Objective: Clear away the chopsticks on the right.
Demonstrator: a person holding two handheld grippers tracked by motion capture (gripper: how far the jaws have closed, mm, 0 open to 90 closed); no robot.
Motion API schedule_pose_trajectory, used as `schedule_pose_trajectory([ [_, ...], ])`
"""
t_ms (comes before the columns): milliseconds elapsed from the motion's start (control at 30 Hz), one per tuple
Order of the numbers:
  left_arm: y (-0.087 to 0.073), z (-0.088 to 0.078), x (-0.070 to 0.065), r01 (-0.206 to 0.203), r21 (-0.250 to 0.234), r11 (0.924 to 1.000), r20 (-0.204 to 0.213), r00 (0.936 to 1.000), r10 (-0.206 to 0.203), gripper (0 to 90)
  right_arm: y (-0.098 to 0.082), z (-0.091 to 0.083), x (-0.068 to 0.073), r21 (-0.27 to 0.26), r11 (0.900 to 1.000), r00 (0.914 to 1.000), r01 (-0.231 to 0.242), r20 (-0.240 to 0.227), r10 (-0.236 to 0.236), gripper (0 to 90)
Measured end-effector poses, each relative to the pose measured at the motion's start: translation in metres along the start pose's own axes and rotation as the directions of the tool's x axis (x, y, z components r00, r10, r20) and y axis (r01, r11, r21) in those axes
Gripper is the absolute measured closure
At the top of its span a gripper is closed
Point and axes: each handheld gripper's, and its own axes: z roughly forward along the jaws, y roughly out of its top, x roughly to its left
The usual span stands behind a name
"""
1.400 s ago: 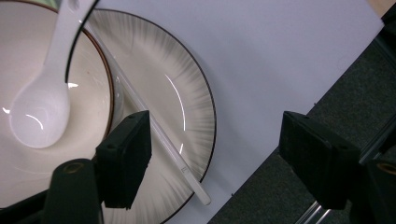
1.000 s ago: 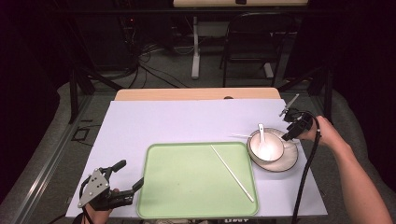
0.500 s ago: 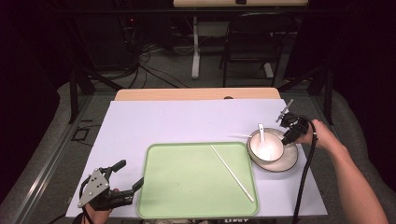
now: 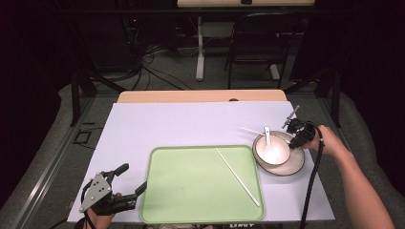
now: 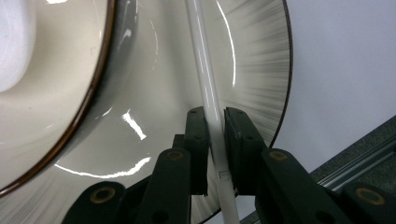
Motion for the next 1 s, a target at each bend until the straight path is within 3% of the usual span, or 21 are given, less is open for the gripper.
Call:
schedule_pose_trajectory([
  [167,0.000,0.000,0.000,0.000,0.000,1.0000,0.000,1.0000,0.000,15.4,-0.002,-0.001,0.001,0.004,1.000,0.9999,-0.012,0.010,0.012,82.9],
  [200,0.000,0.000,0.000,0.000,0.000,1.0000,0.000,1.0000,0.000,15.4,-0.003,0.000,0.002,-0.030,0.999,0.9996,-0.028,0.007,0.028,83.1],
  [233,0.000,0.000,0.000,0.000,0.000,1.0000,0.000,1.0000,0.000,15.4,-0.003,-0.002,0.002,-0.007,1.000,0.9997,-0.022,0.013,0.022,83.1],
  [300,0.000,0.000,0.000,0.000,-0.001,1.0000,-0.001,1.0000,0.000,15.4,-0.005,-0.001,0.003,-0.053,0.998,0.9991,-0.042,0.004,0.043,83.3],
  [367,0.000,0.000,0.000,0.000,0.000,1.0000,0.000,1.0000,0.000,15.4,-0.006,-0.006,0.003,-0.036,0.998,0.9989,-0.046,0.010,0.046,83.3],
  [400,0.000,0.000,0.000,0.002,0.000,1.0000,0.000,1.0000,-0.002,15.4,-0.008,-0.007,0.005,-0.072,0.995,0.9973,-0.073,0.005,0.073,83.3],
  [467,0.000,0.000,0.000,-0.001,0.001,1.0000,0.002,1.0000,0.001,15.4,-0.009,-0.014,0.005,-0.065,0.995,0.9971,-0.071,0.024,0.072,83.4],
  [500,0.000,0.000,0.000,0.000,0.000,1.0000,0.001,1.0000,0.000,15.4,-0.010,-0.016,0.006,-0.075,0.994,0.9969,-0.076,0.010,0.077,83.4],
  [533,0.000,0.000,0.000,0.003,-0.001,1.0000,0.000,1.0000,-0.003,15.4,-0.012,-0.014,0.009,-0.140,0.985,0.9938,-0.103,0.027,0.108,83.4],
  [567,0.000,0.000,0.000,0.002,0.000,1.0000,0.000,1.0000,-0.002,15.4,-0.011,-0.020,0.008,-0.100,0.991,0.9949,-0.092,0.031,0.096,83.4],
  [667,0.000,0.000,0.000,0.000,0.000,1.0000,0.001,1.0000,0.000,15.4,-0.013,-0.030,0.012,-0.121,0.987,0.9923,-0.108,0.048,0.114,83.5],
  [700,0.000,0.000,0.000,0.000,0.000,1.0000,0.001,1.0000,0.000,15.4,-0.014,-0.034,0.014,-0.129,0.983,0.9891,-0.133,0.046,0.140,83.6],
  [733,0.000,0.000,0.000,0.000,0.000,1.0000,0.000,1.0000,0.000,15.4,-0.014,-0.038,0.014,-0.136,0.984,0.9905,-0.115,0.060,0.124,83.6],
  [967,0.000,0.000,0.000,0.002,0.000,1.0000,0.000,1.0000,-0.002,15.4,-0.015,-0.064,0.024,-0.212,0.967,0.9821,-0.141,0.092,0.164,83.6],
  [1000,0.000,0.000,0.000,0.001,0.000,1.0000,0.001,1.0000,-0.001,15.4,-0.014,-0.069,0.026,-0.205,0.969,0.9818,-0.140,0.098,0.163,83.7],
])
